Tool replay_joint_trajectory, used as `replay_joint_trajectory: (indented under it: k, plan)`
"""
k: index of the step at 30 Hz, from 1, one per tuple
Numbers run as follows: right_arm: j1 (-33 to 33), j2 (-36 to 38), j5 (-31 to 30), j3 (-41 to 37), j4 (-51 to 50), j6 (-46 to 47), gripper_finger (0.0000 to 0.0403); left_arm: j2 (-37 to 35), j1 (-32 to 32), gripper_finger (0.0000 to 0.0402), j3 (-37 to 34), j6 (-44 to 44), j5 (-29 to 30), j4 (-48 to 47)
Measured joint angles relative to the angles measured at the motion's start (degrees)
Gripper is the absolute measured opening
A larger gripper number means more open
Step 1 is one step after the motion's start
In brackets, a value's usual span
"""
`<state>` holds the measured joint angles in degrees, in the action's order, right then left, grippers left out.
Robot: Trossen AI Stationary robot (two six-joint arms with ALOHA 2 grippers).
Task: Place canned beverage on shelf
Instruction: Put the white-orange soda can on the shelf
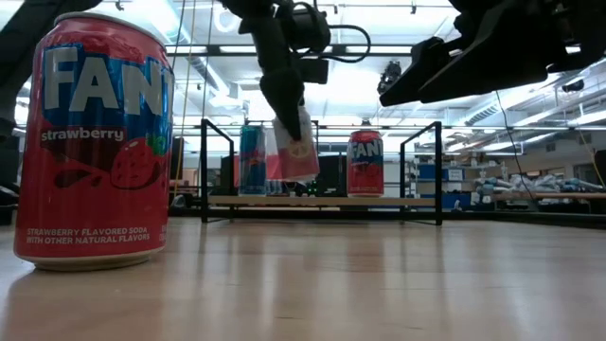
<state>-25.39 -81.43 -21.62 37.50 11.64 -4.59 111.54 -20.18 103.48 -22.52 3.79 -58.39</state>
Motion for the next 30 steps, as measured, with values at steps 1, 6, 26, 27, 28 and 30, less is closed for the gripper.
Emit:
replay_joint_trajectory:
  k: [1, 6, 26, 27, 28, 30]
  plan:
    - [0.00, 0.00, 0.10, 0.00, 0.00, 0.20, 0.0362, 0.00, -0.11, 0.0313, 0.00, -0.96, 0.05, 1.21]
    - [0.00, 0.00, 0.21, 0.00, -0.17, 1.25, 0.0362, 0.05, -0.66, 0.0314, 0.00, -4.92, 0.07, 3.49]
    - [-0.04, 0.00, 0.76, 0.00, -0.35, 3.16, 0.0362, -0.40, -5.73, 0.0314, 4.01, -6.24, 1.46, 6.35]
    - [-0.02, 0.00, 0.74, -0.02, -0.35, 3.38, 0.0362, -0.50, -6.15, 0.0314, 4.85, -6.50, 1.42, 6.29]
    - [-0.02, 0.00, 0.76, 0.00, -0.35, 3.57, 0.0362, -0.50, -6.60, 0.0314, 5.67, -6.87, 1.16, 6.36]
    - [-0.02, 0.00, 0.76, 0.00, -0.26, 4.23, 0.0362, -0.50, -7.85, 0.0314, 7.03, -7.20, 0.34, 6.04]
